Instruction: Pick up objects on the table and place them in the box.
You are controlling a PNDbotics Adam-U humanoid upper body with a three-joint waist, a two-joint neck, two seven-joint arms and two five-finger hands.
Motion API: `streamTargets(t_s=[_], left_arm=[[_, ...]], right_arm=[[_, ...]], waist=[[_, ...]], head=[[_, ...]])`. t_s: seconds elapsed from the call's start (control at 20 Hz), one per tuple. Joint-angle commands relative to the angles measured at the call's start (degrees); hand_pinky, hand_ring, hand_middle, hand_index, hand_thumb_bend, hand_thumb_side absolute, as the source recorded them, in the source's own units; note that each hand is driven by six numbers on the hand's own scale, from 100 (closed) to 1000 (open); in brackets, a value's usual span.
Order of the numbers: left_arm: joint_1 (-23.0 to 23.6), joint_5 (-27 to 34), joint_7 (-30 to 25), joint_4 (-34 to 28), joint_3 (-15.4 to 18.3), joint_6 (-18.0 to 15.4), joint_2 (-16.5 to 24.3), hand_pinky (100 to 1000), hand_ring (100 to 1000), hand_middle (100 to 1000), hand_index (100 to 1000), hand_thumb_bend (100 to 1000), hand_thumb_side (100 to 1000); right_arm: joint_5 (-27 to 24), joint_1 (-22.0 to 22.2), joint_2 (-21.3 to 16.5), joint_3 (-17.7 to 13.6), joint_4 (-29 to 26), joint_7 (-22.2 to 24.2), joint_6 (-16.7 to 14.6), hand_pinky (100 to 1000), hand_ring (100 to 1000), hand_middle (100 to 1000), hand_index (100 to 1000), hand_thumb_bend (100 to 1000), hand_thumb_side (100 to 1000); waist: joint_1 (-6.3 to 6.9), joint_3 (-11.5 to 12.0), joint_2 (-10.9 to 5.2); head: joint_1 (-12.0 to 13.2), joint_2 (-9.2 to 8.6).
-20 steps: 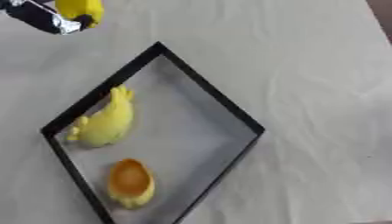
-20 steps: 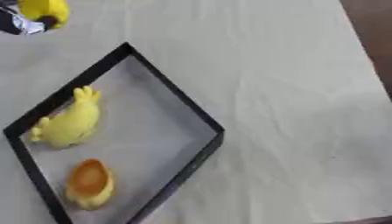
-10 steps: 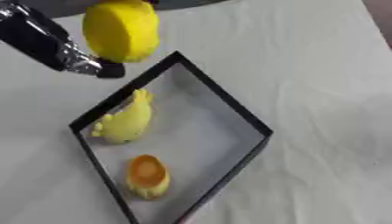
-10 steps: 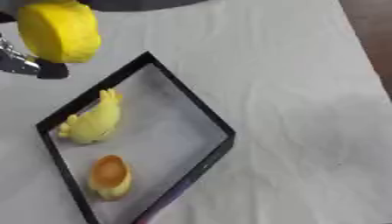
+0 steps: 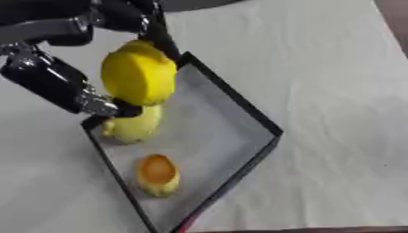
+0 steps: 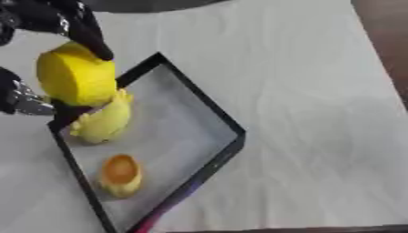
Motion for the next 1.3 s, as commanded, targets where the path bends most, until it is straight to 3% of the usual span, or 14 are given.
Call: streamTargets(t_s=[0.05,0.25,0.5,0.8,0.95,1.05,1.2,1.3], left_arm=[[-0.4,0.0,-2.5,-0.8,-0.8,0.7,-1.2,640,527,576,771,373,100],[0.9,-0.7,-5.3,-0.8,-1.5,4.2,-4.9,640,521,567,771,289,100],[2.3,-4.0,-8.4,1.4,-3.5,8.1,-8.1,640,529,574,765,271,100],[2.5,-9.4,-9.4,8.1,-6.4,5.6,-11.3,685,578,604,791,291,100],[2.9,-12.0,-10.1,10.6,-6.9,3.9,-11.9,749,649,661,821,315,100],[3.1,-13.4,-10.4,11.7,-6.9,3.0,-12.1,849,789,782,875,346,100],[3.3,-14.5,-10.2,12.3,-6.5,1.9,-12.2,926,878,839,912,540,495],[3.3,-15.6,-9.2,12.3,-5.9,1.5,-12.1,940,887,847,921,630,639]], right_arm=[[0.6,0.0,-0.6,-0.6,-0.9,-0.2,0.3,953,1000,663,782,100,545],[0.8,-0.2,0.0,-0.2,-0.9,0.1,0.6,953,1000,663,782,100,547],[1.0,-0.7,0.4,0.5,-0.9,0.6,1.0,953,1000,662,782,100,547],[1.3,-1.2,1.0,1.0,-0.9,0.9,1.6,953,1000,662,782,100,549],[1.3,-1.4,1.2,1.2,-0.9,1.1,1.7,953,1000,662,782,100,550],[1.3,-1.4,1.2,1.3,-0.9,1.2,1.7,954,1000,662,782,100,550],[1.3,-1.5,1.3,1.5,-0.9,1.3,1.7,954,1000,661,782,100,551],[1.3,-1.5,1.5,1.6,-0.9,1.4,1.8,954,1000,661,782,100,551]], waist=[[-1.31,0.2,-1.58],[-1.51,0.1,-1.41],[-1.75,-0.5,-1.14],[-1.84,-0.9,-0.77],[-1.90,-1.0,-0.69],[-1.92,-1.1,-0.68],[-1.96,-1.1,-0.67],[-1.98,-1.0,-0.66]], head=[[-0.8,0.47],[-1.4,0.44],[-0.9,0.28],[-0.4,0.16],[-0.3,0.10],[-0.2,0.02],[-0.2,-0.03],[-0.1,-0.13]])
